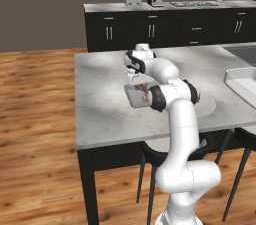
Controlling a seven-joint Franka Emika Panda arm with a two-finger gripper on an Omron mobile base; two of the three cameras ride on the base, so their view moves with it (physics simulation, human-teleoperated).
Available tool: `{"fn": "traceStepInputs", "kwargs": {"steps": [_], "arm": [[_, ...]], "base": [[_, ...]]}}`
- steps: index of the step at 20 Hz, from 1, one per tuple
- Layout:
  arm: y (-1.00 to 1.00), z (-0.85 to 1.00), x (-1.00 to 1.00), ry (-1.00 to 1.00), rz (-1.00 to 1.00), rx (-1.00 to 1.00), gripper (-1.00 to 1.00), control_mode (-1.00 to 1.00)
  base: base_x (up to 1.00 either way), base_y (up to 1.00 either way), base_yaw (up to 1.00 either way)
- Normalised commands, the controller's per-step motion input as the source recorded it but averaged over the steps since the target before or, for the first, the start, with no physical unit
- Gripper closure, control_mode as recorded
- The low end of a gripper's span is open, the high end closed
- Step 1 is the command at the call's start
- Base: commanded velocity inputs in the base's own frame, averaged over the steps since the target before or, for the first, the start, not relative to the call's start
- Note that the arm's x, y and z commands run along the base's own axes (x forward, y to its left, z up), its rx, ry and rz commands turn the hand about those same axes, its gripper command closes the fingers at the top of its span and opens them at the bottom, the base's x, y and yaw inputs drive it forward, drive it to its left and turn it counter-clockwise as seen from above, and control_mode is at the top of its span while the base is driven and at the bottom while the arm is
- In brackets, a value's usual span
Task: Place one cooked food and one vegetable from the large plate to each tupperware container.
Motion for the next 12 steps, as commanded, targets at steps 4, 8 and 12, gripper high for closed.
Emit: {"fn": "traceStepInputs", "kwargs": {"steps": [4, 8, 12], "arm": [[0.08, -0.26, -0.15, -0.03, 0.00, -0.01, 1.00, -1.00], [0.00, -0.09, -0.73, -0.37, 0.00, 0.00, 1.00, -1.00], [0.09, -0.03, -0.49, -0.44, 0.00, 0.00, 1.00, -1.00]], "base": [[0.00, 0.00, 0.00], [0.00, 0.00, 0.00], [0.00, 0.00, 0.00]]}}
